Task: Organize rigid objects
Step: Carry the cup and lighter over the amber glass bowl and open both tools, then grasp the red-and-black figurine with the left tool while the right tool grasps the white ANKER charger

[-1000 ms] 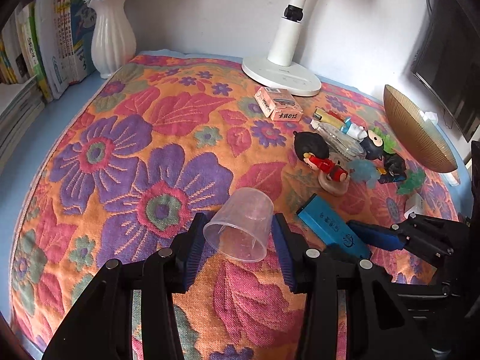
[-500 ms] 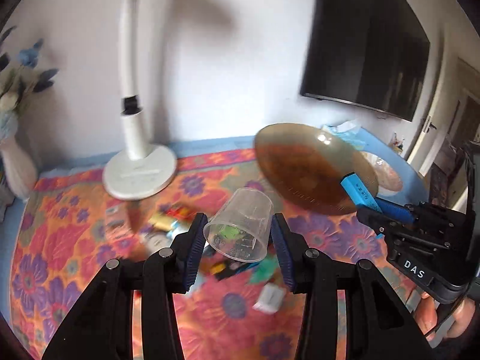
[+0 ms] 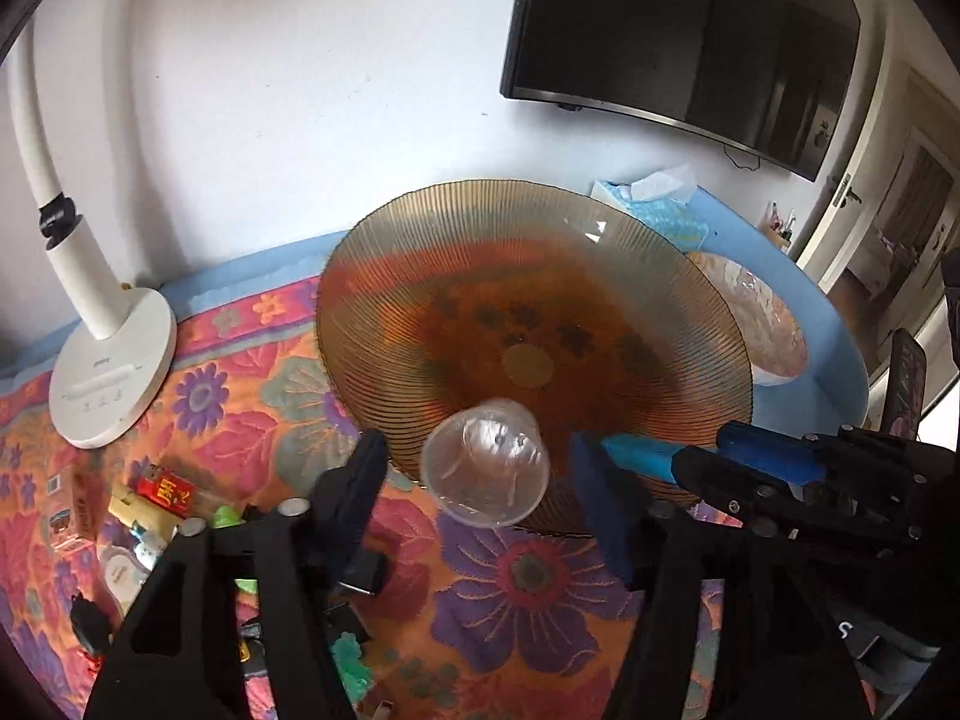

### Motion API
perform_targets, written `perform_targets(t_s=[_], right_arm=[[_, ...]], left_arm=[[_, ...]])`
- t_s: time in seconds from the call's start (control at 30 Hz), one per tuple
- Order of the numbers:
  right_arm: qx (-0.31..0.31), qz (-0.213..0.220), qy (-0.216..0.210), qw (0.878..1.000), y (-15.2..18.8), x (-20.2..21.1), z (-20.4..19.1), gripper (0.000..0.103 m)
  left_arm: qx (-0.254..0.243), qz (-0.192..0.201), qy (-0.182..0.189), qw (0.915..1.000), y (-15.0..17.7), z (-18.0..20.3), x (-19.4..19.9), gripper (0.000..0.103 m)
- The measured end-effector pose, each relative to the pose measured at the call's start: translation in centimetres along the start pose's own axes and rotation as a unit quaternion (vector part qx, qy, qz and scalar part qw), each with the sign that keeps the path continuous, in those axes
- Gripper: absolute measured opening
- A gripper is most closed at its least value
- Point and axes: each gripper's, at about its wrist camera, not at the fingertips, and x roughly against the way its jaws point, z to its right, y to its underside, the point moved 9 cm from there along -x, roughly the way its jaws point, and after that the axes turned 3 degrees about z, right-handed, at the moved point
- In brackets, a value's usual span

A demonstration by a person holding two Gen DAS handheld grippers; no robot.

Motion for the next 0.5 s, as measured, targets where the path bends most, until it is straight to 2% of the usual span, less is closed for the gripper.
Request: perform_targets(t_s=[0.07, 0.17, 0.2, 0.3, 0.33, 0.37, 0.5], right_arm=[[-0.014, 0.019, -0.012, 1.0, 0.0, 1.1, 0.1, 0.03], [-0.014, 0.044, -0.032, 0.998, 0.8, 3.0, -1.0, 0.032], [-0.008, 0.053, -0.049, 0.997, 1.3, 3.6, -2.0, 0.033], [0.024, 0.077, -0.116, 0.99, 3.1, 4.9, -6.6, 0.049], [0.038, 0.082, -0.135, 0.987, 3.6, 5.0, -8.2, 0.057], [0.055, 0.085, -0.151, 0.983, 4.4, 4.8, -10.2, 0.061], [0.1, 0.097, -0.17, 0.976, 6.6, 2.3, -15.0, 0.06]], left_arm=[[0.018, 0.02, 0.003, 0.9996, -0.1, -1.4, 1.7, 0.07], [0.04, 0.042, -0.007, 0.9983, 0.7, -4.5, 4.9, 0.077], [0.048, 0.054, -0.019, 0.9972, 1.6, -5.8, 6.3, 0.078], [0.083, 0.079, -0.06, 0.9916, 4.7, -10.2, 9.7, 0.078], [0.097, 0.084, -0.075, 0.9889, 6.1, -11.7, 10.6, 0.078], [0.111, 0.085, -0.09, 0.9861, 7.5, -13.2, 11.3, 0.078], [0.15, 0.07, -0.152, 0.9744, 13.1, -19.0, 12.2, 0.078]])
